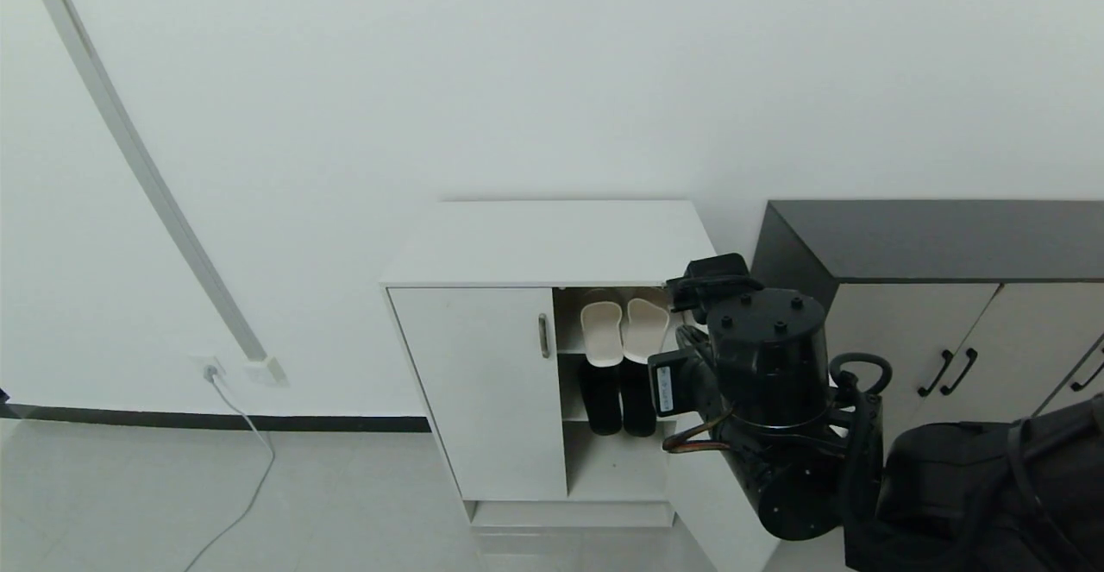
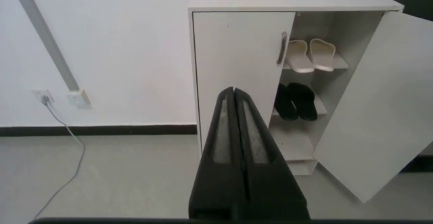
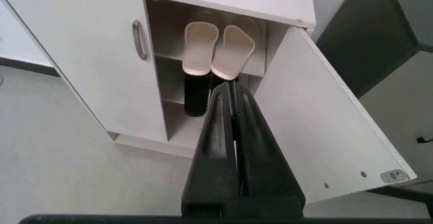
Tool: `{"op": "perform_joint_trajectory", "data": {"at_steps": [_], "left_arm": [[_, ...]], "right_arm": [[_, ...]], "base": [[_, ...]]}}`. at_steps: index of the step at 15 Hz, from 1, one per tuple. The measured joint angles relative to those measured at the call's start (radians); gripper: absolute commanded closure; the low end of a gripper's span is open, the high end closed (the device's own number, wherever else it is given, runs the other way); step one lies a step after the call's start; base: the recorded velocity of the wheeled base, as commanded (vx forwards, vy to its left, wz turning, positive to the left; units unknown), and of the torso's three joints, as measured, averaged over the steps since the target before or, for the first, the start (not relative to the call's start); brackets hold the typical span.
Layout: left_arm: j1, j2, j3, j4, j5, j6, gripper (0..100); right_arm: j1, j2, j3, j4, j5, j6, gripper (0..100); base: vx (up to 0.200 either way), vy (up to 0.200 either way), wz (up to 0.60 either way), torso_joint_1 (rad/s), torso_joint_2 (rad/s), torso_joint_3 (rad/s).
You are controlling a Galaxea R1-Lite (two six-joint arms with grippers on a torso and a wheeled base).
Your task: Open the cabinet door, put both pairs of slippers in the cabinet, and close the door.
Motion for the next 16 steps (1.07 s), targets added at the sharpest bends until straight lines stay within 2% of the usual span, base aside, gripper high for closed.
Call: {"op": "perform_joint_trajectory", "data": {"at_steps": [3,10,12,14,16], "left_arm": [[-0.001,0.0,0.0,0.0,0.0,0.0,100],[0.001,0.0,0.0,0.0,0.0,0.0,100],[0.0,0.0,0.0,0.0,0.0,0.0,100],[0.0,0.0,0.0,0.0,0.0,0.0,100],[0.0,0.0,0.0,0.0,0.0,0.001,100]], "right_arm": [[-0.007,0.003,0.001,-0.001,0.001,-0.001,100],[-0.088,0.037,-0.033,-0.006,0.036,-0.003,100],[-0.129,0.048,-0.073,0.0,0.1,0.001,100],[-0.194,0.061,-0.133,0.011,0.162,0.008,100],[-0.242,0.081,-0.211,0.085,0.176,0.014,100]], "base": [[0.0,0.0,-0.6,0.007,0.0,0.004],[0.0,0.0,0.0,0.0,0.0,0.0],[0.0,0.0,0.0,0.0,0.0,0.0],[-0.2,0.0,0.0,0.005,0.0,-0.002],[-0.2,0.0,0.0,0.005,0.0,0.002]]}}
